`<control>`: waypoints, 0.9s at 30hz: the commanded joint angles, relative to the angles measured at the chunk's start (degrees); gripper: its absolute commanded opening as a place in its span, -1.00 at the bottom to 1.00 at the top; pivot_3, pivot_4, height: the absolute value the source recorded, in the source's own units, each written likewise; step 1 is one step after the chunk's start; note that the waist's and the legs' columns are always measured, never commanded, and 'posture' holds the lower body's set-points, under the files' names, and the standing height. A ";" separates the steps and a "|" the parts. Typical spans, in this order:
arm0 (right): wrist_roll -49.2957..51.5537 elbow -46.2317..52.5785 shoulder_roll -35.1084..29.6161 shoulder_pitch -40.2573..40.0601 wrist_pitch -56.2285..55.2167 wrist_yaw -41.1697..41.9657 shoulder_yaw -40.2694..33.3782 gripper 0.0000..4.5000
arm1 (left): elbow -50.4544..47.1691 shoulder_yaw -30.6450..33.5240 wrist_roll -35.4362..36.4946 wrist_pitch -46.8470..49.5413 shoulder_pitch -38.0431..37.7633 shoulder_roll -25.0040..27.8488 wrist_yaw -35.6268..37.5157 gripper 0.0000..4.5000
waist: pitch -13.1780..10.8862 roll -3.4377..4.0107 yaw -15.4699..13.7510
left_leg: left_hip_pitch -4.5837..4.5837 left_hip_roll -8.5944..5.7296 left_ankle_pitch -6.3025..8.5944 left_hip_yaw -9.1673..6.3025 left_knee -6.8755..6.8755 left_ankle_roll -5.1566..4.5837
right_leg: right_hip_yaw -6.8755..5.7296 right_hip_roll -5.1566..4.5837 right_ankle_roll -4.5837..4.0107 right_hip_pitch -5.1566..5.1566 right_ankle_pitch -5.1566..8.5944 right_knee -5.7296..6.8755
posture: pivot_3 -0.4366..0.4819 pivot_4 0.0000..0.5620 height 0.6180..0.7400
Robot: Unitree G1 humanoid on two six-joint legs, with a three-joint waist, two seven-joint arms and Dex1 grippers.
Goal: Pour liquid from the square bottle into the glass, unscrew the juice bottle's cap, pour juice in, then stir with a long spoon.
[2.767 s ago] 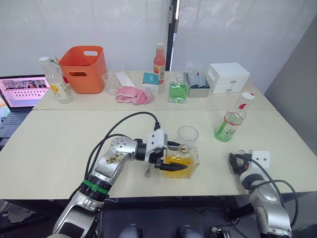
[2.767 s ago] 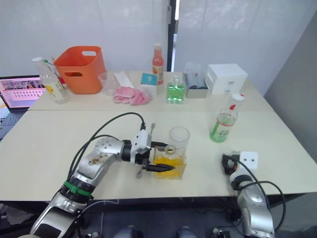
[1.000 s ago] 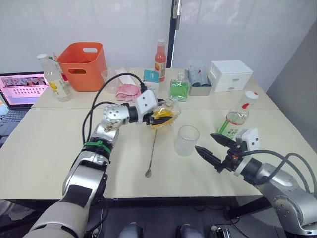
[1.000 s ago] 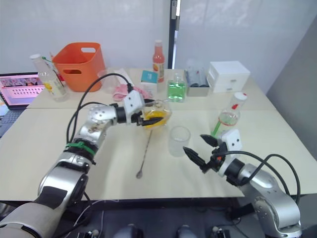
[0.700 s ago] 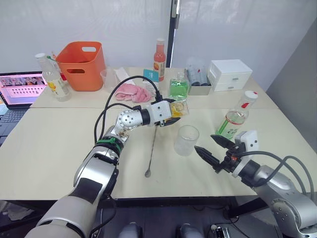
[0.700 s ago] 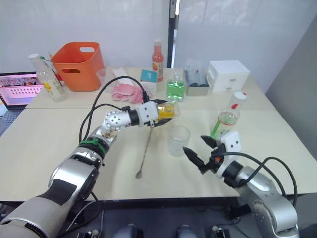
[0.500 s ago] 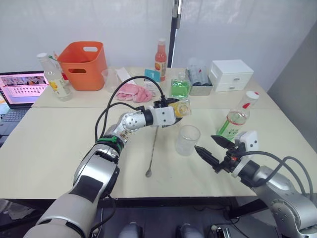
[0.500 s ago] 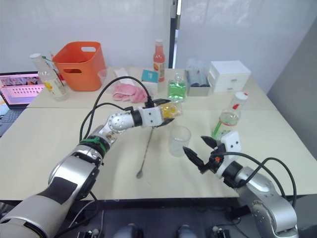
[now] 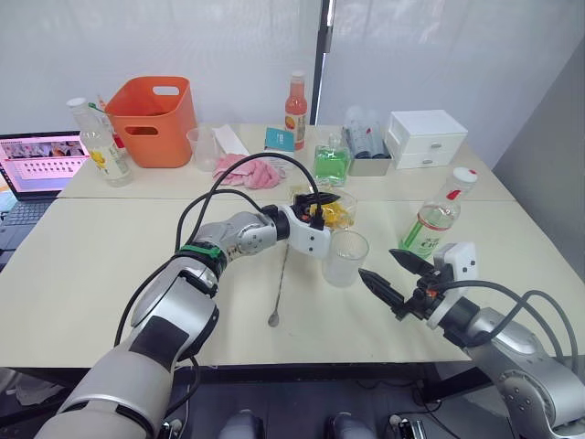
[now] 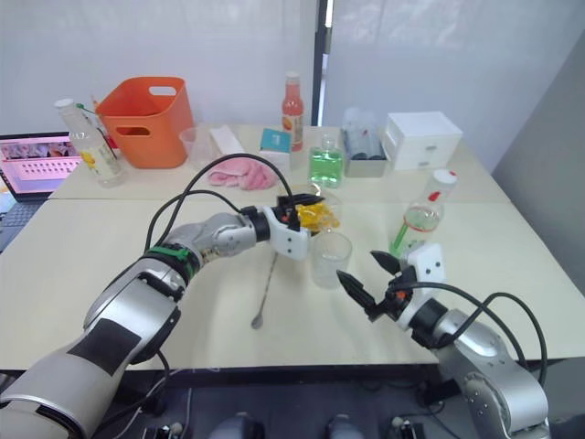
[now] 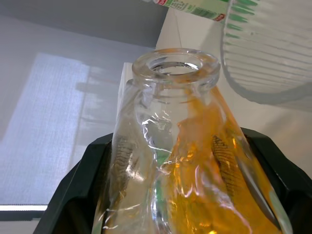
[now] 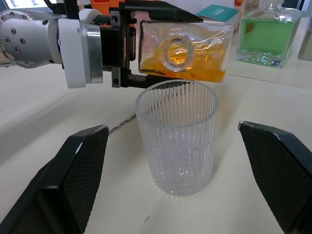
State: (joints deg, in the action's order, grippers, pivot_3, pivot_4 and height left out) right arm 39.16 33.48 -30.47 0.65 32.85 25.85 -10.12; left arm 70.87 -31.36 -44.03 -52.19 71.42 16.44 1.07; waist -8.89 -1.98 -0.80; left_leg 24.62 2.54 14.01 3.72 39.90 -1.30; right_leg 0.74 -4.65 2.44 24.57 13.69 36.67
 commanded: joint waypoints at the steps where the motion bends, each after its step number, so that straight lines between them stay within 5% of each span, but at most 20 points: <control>1: 1.29 2.45 0.06 0.05 0.00 -0.30 -1.67 1.00 | -1.48 0.04 -0.87 0.02 4.69 0.37 -6.22 0.24 | 0.00 0.00 -0.02 | 0.00 0.00 0.00 0.00 0.00 0.00 | 0.00 0.00 0.00 0.00 0.00 0.01 | -0.05 -0.47 0.59; 27: 2.38 3.32 1.41 0.83 0.37 -3.00 -1.21 1.00 | -0.37 -8.13 -10.28 3.34 8.28 -0.65 -20.63 0.24 | 0.00 0.00 -0.06 | 0.02 -0.02 0.00 0.01 0.04 0.01 | -0.01 -0.01 0.00 0.01 0.00 0.05 | -0.05 -0.47 0.59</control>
State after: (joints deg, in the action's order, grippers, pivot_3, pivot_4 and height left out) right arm 39.82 34.38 -29.13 0.86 32.94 23.05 -10.14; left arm 72.11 -40.37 -55.01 -49.58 76.04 15.94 -15.98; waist -8.89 -1.98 -0.85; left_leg 24.64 2.52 14.01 3.74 39.94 -1.29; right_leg 0.73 -4.66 2.44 24.58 13.69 36.72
